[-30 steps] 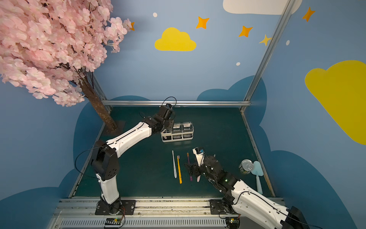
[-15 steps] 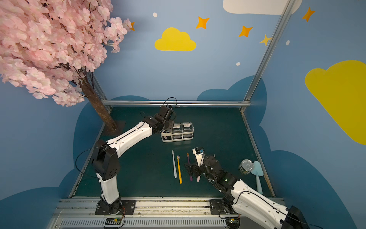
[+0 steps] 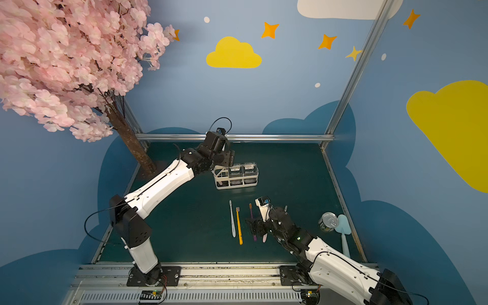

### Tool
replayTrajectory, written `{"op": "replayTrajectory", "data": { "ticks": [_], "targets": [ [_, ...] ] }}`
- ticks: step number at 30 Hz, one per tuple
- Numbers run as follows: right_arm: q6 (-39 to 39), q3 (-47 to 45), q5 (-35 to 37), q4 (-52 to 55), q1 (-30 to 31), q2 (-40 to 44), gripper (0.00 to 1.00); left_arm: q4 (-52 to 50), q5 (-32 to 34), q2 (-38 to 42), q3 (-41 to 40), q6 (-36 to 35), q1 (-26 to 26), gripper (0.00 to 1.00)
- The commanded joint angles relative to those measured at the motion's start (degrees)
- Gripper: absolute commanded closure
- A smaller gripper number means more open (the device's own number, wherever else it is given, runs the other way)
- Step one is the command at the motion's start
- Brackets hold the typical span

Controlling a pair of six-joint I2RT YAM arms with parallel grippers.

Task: Place the toothbrush into the toothbrush holder
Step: Place the toothbrush in the toothbrush holder.

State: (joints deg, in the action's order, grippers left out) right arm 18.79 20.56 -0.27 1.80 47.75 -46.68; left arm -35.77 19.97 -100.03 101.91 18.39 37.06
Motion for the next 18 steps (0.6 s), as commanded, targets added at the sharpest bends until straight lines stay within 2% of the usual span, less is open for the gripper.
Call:
{"op": "replayTrajectory", "data": {
  "ticks": [1, 5, 12, 18],
  "targets": [
    [-0.6, 0.8, -1.2, -2.1, -0.1, -1.9, 0.15, -3.1, 0.3, 7.8, -3.9, 3.0, 0.1, 0.12],
    [0.4, 3.4, -4.4, -2.5, 0.1, -6.1, 0.15, -5.3, 2.9, 16.7, -11.7, 4.3, 0.1, 0.01],
    [1.3, 13.0, 1.5, 4.4, 2.9, -15.9, 0.16, -9.1, 4.9, 33.7, -27.2, 5.7, -2.0, 0.00],
    [2.6, 19.8, 7.7, 5.3, 6.3, -25.1, 0.17, -8.8, 2.4, 44.7, -39.0, 6.6, -7.9, 0.00]
  ]
}}
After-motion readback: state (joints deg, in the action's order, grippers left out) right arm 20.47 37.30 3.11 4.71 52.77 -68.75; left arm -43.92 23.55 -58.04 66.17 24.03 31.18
